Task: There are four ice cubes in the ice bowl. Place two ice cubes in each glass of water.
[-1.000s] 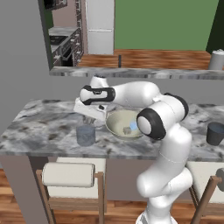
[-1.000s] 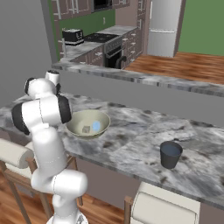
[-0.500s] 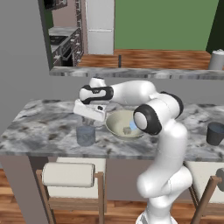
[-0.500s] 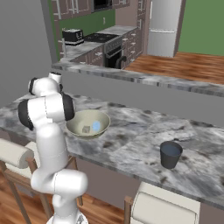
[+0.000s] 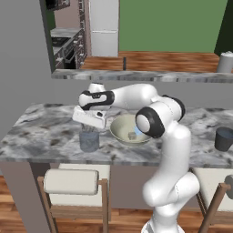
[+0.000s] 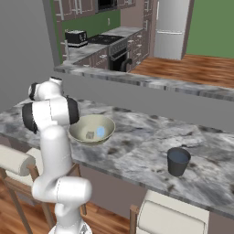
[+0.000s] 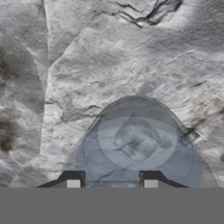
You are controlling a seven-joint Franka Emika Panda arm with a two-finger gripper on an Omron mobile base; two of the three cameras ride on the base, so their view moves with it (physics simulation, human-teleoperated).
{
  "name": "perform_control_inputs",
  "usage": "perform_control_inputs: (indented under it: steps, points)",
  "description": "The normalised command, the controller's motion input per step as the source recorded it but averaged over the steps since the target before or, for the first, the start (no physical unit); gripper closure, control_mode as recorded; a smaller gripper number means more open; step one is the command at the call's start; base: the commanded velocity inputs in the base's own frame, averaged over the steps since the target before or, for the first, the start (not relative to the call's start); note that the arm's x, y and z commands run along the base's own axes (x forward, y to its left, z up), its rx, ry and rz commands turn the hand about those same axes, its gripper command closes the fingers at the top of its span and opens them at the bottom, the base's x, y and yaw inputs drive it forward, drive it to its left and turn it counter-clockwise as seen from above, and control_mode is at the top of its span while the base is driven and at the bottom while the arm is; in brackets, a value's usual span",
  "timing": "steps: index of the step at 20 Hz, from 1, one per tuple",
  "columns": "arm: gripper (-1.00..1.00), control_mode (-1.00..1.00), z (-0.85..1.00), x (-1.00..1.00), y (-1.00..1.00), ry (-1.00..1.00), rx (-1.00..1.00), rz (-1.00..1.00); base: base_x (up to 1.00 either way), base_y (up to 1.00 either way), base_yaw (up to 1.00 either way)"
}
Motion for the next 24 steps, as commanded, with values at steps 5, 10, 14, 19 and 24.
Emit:
perform_control_inputs:
  steps: [5,10,14,19,24]
  points:
    - [1.00,-1.00,-0.07,0.34,0.00,0.00,0.00,0.00,0.00,0.00,0.00]
    - [1.00,-1.00,0.00,0.33,0.00,0.00,0.00,0.00,0.00,0.00,0.00]
    - [-1.00,-1.00,0.00,0.01,0.02,0.00,0.00,0.00,0.00,0.00,0.00]
    - [-1.00,-1.00,0.00,-0.02,0.01,0.00,0.00,0.00,0.00,0.00,0.00]
    - [-1.00,-1.00,0.00,-0.02,0.00,0.00,0.00,-0.01,0.00,0.00,0.00]
